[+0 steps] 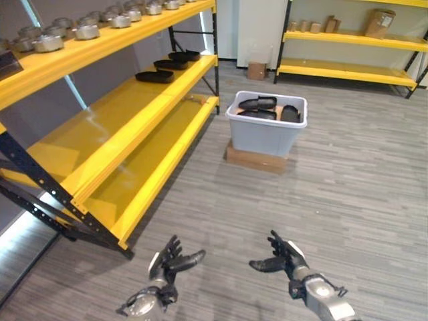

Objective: Move parts from the plastic box to the shelf.

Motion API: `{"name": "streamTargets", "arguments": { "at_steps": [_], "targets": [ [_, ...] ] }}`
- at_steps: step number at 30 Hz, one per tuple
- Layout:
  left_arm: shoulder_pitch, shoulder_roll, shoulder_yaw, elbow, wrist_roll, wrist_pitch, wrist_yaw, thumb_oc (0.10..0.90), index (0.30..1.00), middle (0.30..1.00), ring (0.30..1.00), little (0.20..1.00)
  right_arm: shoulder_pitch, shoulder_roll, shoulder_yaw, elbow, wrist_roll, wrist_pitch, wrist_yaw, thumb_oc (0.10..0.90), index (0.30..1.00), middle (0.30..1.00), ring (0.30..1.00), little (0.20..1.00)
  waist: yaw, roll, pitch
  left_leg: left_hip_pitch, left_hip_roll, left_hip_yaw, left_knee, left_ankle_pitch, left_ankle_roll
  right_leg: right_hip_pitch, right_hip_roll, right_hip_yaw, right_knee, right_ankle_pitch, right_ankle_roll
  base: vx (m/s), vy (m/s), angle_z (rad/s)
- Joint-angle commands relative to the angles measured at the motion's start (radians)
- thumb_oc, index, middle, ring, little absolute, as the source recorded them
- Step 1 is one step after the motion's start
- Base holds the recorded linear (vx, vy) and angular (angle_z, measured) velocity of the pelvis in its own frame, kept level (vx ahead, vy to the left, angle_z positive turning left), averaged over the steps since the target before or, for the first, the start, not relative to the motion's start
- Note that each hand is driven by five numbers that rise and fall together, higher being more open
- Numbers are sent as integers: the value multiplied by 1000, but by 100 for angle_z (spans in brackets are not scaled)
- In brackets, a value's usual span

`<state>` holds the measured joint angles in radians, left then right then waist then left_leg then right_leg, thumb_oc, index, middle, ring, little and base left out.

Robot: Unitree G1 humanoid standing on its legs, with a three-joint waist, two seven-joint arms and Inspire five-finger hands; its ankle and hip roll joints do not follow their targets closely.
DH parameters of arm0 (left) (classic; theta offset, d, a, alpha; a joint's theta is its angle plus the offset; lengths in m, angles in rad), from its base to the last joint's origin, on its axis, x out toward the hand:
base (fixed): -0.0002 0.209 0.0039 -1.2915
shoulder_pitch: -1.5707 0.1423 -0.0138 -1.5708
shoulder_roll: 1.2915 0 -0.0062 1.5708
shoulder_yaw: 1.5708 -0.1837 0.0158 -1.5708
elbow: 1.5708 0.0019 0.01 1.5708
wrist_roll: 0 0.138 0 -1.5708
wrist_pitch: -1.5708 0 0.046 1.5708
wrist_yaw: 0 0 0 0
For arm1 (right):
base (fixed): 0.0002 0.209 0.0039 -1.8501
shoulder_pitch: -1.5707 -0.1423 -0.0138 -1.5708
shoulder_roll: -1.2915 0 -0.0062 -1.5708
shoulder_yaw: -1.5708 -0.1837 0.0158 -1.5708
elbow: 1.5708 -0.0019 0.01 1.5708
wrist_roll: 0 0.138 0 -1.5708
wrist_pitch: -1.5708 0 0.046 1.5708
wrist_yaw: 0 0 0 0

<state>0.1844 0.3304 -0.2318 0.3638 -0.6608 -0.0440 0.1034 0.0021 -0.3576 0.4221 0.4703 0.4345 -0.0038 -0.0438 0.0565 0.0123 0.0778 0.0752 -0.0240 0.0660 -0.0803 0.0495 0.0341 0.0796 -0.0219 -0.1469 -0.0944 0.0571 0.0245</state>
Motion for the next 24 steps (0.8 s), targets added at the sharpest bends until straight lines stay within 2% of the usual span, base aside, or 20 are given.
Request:
{"name": "streamTargets", "arguments": {
  "at_steps": [1, 11, 14, 21, 22, 24],
  "targets": [
    [-91, 2, -8, -2, 2, -72, -20, 900, 1000, 1000, 1000, 1000, -51, 12, 0, -66, 21, -78, 6, 900, 1000, 1000, 1000, 1000, 4, -23, -48, 8, 60, -79, -7, -29, -54, 1, -76, -1, 7, -8, 82, 0, 0, 0],
    [-101, 6, -4, -2, 2, -72, -18, 900, 1000, 1000, 1000, 1000, -65, 14, 1, -60, 29, -78, 8, 900, 1000, 1000, 1000, 1000, 6, -32, -33, 19, 60, -73, -6, -32, -43, -3, -82, 4, 34, -13, 80, -1, 7, 0],
    [-117, 15, -7, -4, 2, -76, -16, 900, 1000, 1000, 1000, 1000, -82, 15, 5, -55, 34, -83, 5, 900, 1000, 1000, 1000, 1000, 12, -41, -10, -29, 53, -76, 85, -65, -34, -30, -92, 8, 83, -25, 77, -70, 33, -2],
    [-127, 26, -15, -19, 9, -76, -19, 900, 1000, 1000, 1000, 1000, -99, 17, 3, -50, 36, -84, 10, 900, 1000, 1000, 1000, 1000, 11, -38, 20, -62, 26, -90, 167, -113, -1, -100, -113, 5, 247, -67, 93, -34, 102, -1],
    [-129, 32, -18, -23, 12, -74, -21, 900, 1000, 1000, 1000, 1000, -97, 21, 3, -51, 31, -82, 13, 900, 1000, 1000, 1000, 1000, 6, -36, 31, -60, 15, -97, 179, -124, 16, -142, -129, 10, 340, -59, 107, -24, 156, 4],
    [-129, 36, -22, -27, 24, -71, -22, 900, 1000, 1000, 1000, 1000, -88, 26, 3, -48, 25, -81, 15, 900, 1000, 1000, 1000, 1000, 1, -37, 47, -57, -1, -103, 194, -132, 32, -196, -151, 27, 458, -3, 124, -21, 198, 15]
  ]
}}
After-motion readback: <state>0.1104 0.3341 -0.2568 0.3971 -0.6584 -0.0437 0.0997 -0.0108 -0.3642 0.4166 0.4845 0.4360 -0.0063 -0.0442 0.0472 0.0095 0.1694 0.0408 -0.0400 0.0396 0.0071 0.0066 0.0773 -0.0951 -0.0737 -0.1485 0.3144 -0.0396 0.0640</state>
